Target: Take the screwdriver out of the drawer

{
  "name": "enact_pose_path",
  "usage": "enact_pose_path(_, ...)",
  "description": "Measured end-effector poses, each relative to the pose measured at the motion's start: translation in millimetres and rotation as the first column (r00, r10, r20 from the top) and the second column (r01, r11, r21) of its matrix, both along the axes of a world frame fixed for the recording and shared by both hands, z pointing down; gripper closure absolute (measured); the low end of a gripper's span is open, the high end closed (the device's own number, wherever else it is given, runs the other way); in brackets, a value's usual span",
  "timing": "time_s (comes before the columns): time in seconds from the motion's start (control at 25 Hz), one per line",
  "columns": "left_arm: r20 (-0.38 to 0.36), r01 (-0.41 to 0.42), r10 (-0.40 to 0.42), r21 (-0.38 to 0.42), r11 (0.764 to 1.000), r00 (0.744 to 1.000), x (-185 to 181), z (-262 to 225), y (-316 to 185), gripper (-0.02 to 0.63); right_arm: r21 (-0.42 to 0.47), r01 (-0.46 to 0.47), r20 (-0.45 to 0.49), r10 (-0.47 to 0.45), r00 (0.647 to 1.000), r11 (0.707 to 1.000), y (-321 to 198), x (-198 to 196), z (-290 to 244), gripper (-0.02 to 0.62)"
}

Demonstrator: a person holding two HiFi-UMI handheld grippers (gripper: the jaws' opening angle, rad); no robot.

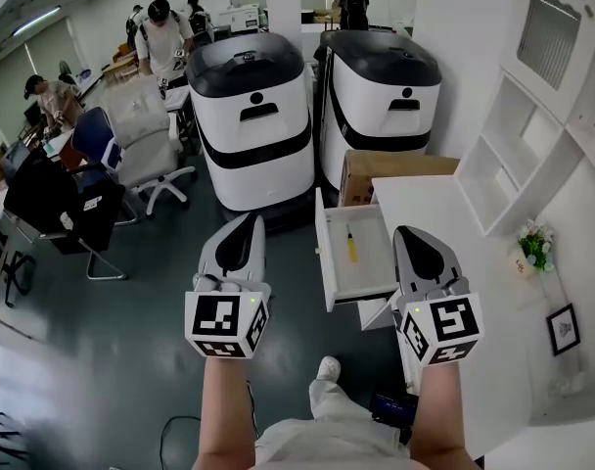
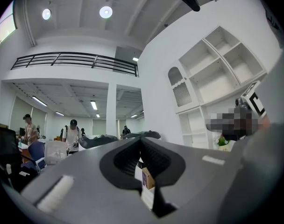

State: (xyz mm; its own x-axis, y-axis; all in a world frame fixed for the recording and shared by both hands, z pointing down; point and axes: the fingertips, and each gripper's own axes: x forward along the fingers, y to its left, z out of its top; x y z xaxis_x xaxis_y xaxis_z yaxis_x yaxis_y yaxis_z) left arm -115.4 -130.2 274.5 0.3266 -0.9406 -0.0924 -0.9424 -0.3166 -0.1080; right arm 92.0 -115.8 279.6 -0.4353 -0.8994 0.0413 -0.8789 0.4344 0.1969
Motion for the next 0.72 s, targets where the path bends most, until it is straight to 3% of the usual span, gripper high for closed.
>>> enact_pose_path(0.28,0.019,0.019,-0.018,-0.037,0.999,1.000,9.7,12.3,-79.8,0.597,-0.038,0.026,0.024,-0.026,0.999,0.999,-83.1,9.8,9.5,0.591)
enact_pose_path(0.6,0.024,0.038,-0.037,-0.074,0.997,0.999,18.2,27.1,-135.1,0.597,-0.113,0.035,0.042,-0.030,0.999,0.993,-146.3,22.0,30.1,0.589)
enact_pose_path(0.64,0.026,0.040,-0.038,-0.078,0.996,0.999,19.0,29.0,-139.8,0.597,-0.128,0.043,0.049,-0.037,0.998,0.991,-151.5,22.1,33.6,0.574)
enact_pose_path(0.72,0.025,0.044,-0.042,-0.082,0.996,0.999,19.9,31.7,-147.3,0.597,-0.155,0.060,0.053,-0.052,0.997,0.986,-160.2,21.4,41.0,0.458)
